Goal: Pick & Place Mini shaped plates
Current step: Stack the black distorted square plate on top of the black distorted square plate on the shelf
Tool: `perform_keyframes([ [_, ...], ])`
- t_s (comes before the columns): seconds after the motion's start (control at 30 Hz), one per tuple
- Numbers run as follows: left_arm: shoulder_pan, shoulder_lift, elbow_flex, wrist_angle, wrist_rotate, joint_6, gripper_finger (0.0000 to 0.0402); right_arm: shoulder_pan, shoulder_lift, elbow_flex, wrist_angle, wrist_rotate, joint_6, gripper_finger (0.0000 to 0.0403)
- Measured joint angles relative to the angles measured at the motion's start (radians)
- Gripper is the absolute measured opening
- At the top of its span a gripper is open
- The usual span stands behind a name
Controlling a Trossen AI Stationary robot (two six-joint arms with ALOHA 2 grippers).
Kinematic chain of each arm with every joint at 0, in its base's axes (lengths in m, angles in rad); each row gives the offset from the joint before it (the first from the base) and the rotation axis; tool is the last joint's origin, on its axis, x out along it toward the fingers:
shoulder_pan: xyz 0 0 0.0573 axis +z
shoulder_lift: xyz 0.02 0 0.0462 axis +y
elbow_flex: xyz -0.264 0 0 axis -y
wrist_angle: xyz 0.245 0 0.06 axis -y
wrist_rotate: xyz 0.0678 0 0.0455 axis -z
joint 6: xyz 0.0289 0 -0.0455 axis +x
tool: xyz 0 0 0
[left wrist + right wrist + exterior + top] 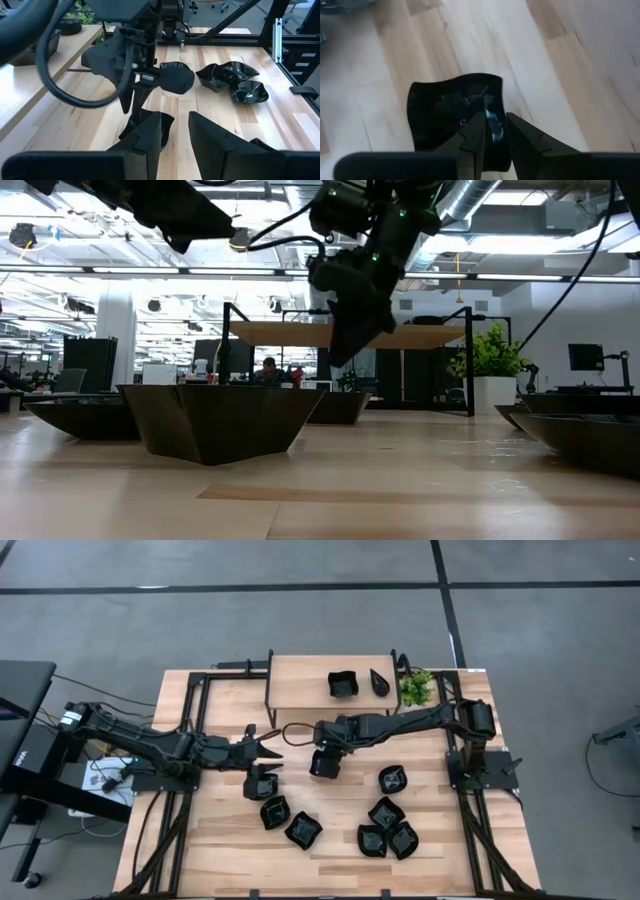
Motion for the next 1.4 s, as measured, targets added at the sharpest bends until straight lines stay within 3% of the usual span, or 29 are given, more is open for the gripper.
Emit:
perform_keyframes([
  [0.77,0.0,0.0,0.0,-0.003,0.013,-0.014,0.0102,0.026,0.0,-0.141,0.15,0.022,-0.096,0.0072],
  [1.1,0.0,0.0,0.0,-0.006,0.013,-0.014,0.0102,0.11,0.0,-0.12,0.117,-0.091,-0.055,0.0072],
  [1.4,0.0,0.0,0.0,-0.006,0.013,-0.014,0.0102,0.194,0.0,-0.12,0.116,-0.129,-0.011,0.0071],
])
